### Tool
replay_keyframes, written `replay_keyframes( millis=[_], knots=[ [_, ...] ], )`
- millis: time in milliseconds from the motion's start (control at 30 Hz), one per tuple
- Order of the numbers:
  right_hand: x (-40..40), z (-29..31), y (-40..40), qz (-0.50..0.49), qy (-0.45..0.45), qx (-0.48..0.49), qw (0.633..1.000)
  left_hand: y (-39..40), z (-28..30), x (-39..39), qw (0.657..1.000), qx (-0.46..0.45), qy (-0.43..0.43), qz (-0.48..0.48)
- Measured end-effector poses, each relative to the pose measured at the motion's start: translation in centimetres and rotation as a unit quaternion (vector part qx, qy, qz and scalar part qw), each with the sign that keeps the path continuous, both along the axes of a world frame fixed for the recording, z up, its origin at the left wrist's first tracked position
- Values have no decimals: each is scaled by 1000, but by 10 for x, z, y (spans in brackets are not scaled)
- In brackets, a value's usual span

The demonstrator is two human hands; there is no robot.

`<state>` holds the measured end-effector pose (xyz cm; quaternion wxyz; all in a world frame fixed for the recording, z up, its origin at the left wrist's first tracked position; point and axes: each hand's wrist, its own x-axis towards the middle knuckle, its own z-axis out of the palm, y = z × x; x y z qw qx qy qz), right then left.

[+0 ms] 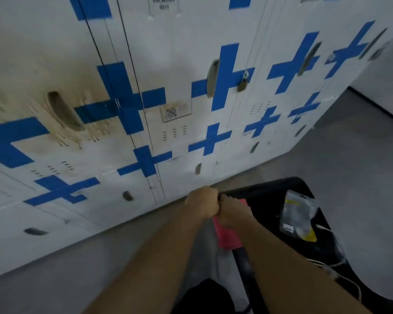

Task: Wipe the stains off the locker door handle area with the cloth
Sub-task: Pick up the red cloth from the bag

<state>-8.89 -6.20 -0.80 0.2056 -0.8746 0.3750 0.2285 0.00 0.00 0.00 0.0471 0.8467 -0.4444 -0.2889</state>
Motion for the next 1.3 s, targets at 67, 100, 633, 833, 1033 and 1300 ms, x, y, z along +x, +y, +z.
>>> replay_keyframes(
  millis=[67, 100, 633, 833, 1033, 1300],
  knots=[
    [-7, -26, -3, -46, 3, -13, 999, -7, -34, -5, 999, -4, 25, 32],
    [-12, -42, -6, -84, -3, -13, 996, -9, -52, -10, 998, -9, 41, 55],
    [-14, -104, -3, -203, -219, -94, 950, 33, -107, -23, 956, -146, 81, 241],
    [49, -76, 51, -202, -379, -60, 901, 104, -52, 28, 955, -217, 19, 200],
    [111, -23, 152, -400, -179, 552, 709, 178, 24, 60, 965, -148, -164, 141],
    [162, 7, 244, -410, -403, 599, 558, 269, 34, 98, 956, -152, -187, 164]
  ],
)
